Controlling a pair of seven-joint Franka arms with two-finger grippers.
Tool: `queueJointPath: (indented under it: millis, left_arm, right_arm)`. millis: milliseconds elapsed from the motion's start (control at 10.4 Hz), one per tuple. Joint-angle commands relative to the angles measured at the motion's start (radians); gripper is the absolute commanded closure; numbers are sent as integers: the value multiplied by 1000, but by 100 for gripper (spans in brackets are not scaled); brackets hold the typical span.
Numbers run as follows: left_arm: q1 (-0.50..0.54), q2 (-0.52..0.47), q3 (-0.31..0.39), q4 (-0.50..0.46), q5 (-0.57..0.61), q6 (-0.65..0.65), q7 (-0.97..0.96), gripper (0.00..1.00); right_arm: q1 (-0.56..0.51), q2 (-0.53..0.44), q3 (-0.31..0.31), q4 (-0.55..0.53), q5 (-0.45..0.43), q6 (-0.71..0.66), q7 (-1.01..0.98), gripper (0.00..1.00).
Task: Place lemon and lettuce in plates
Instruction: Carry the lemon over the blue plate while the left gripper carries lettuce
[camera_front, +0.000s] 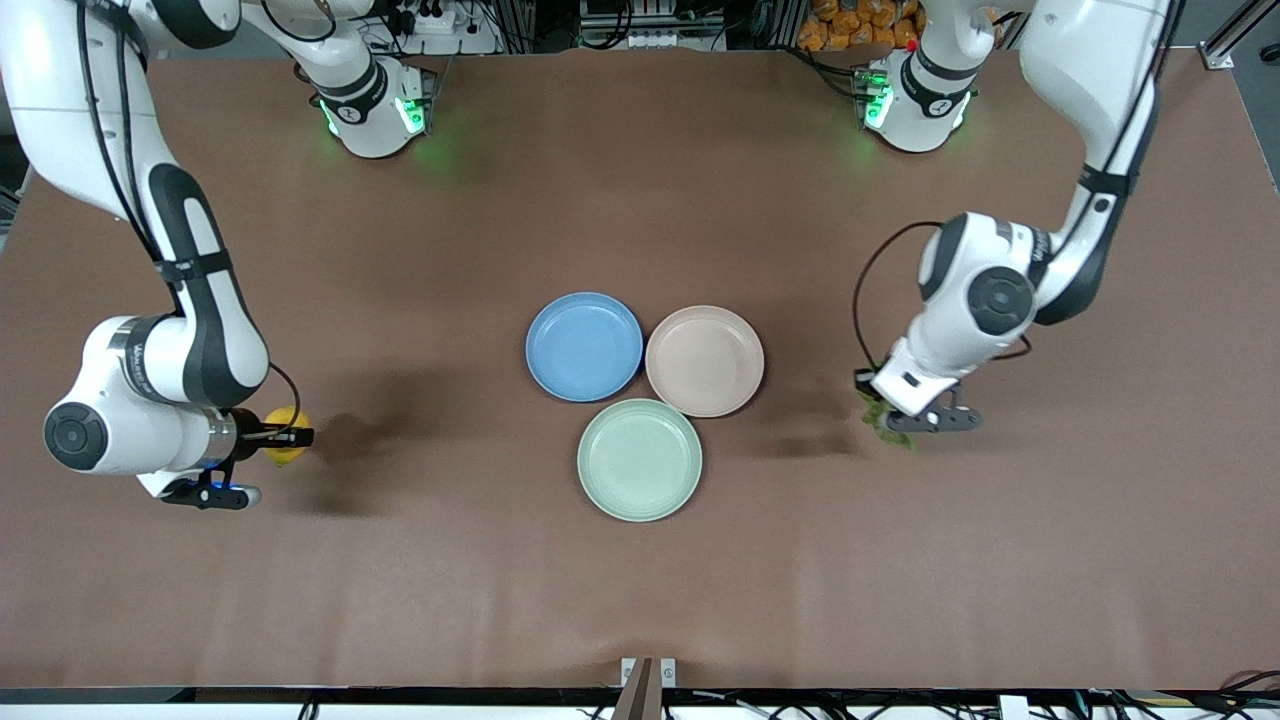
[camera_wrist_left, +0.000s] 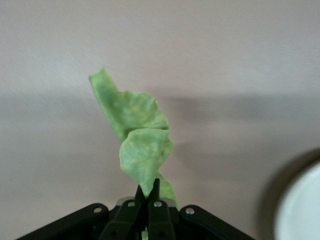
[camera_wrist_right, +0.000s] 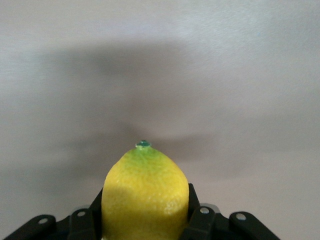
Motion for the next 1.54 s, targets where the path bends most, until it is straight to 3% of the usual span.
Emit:
queueJointPath:
  millis: [0, 675, 1158, 1254, 1351, 1447]
  left_arm:
    - [-94, -7, 2, 86, 15, -121, -180, 100]
    - [-276, 38, -6, 154, 3, -139, -472, 100]
    - [-382, 204, -3, 263, 12, -138, -648, 100]
    - [-382, 226, -3, 277, 9, -138, -650, 83]
    - [-381, 238, -3, 288, 12, -138, -648, 1]
    - [-378, 240, -1, 294, 11, -138, -647, 0]
  right_arm:
    - [84, -43, 0, -20, 10, -38, 165, 100]
    - [328, -46, 14, -54, 62, -44, 594, 100]
    - [526, -44, 27, -76, 100, 22, 963, 100]
    - [555, -38, 27, -77, 100, 36, 1013, 100]
    - [576, -34, 27, -77, 103, 50, 1056, 100]
    - [610, -29, 27, -77, 107, 76, 1116, 100]
